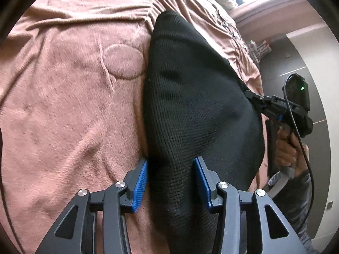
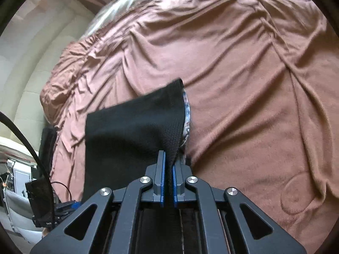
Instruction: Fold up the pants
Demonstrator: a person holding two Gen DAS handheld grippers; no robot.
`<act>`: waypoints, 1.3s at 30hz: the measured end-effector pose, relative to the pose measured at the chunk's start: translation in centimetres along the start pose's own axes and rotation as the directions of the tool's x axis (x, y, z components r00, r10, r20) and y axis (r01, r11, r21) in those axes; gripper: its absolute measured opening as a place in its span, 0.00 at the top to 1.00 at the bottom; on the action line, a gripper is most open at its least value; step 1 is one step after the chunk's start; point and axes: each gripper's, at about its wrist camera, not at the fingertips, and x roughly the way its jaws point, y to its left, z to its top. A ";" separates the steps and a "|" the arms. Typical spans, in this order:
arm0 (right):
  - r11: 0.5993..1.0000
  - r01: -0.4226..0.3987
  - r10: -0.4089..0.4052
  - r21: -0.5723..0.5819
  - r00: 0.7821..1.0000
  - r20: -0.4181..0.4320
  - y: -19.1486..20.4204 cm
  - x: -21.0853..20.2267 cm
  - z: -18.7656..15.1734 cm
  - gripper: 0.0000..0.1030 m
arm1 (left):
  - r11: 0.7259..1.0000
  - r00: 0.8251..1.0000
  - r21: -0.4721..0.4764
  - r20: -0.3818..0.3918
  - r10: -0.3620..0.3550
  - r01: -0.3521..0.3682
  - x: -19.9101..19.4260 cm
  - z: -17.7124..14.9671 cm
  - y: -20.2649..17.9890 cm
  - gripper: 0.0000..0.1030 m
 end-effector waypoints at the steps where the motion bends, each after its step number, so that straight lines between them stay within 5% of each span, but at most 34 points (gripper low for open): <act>1: 1.000 0.012 -0.012 -0.007 1.000 0.001 0.1 -0.3 -0.1 0.90 | 1.000 1.000 0.004 0.004 0.004 -0.004 0.0 -0.1 0.0 0.57; 4: 1.000 0.029 -0.028 -0.010 0.999 0.045 0.3 -2.1 -0.6 0.57 | 1.000 1.000 0.000 0.004 -0.003 0.003 -0.1 0.0 0.0 0.62; 6: 1.000 0.012 -0.012 -0.007 0.998 0.065 0.2 -3.1 -1.3 0.49 | 1.000 1.000 -0.001 0.002 -0.007 0.007 -0.2 0.1 0.0 0.62; 19: 0.996 -0.092 0.092 0.009 0.996 -0.018 -2.6 -3.5 -9.2 0.49 | 1.000 1.000 0.003 0.003 -0.011 0.011 -0.7 -0.2 0.0 0.62; 32: 0.978 -0.201 0.206 0.057 0.974 -0.092 -6.0 -2.7 -10.4 0.49 | 1.000 1.000 0.004 0.004 -0.015 0.015 -1.2 -1.3 -0.5 0.62; 36: 0.982 -0.186 0.187 0.019 0.975 -0.116 -5.8 -2.6 -11.0 0.60 | 1.000 1.000 0.006 -0.001 -0.010 0.010 -1.3 -1.3 -0.6 0.62; 39: 0.981 -0.193 0.196 0.031 0.973 -0.124 -5.7 -2.4 -11.1 0.84 | 1.000 1.000 0.003 -0.005 0.000 0.000 -1.2 -1.3 -0.6 0.62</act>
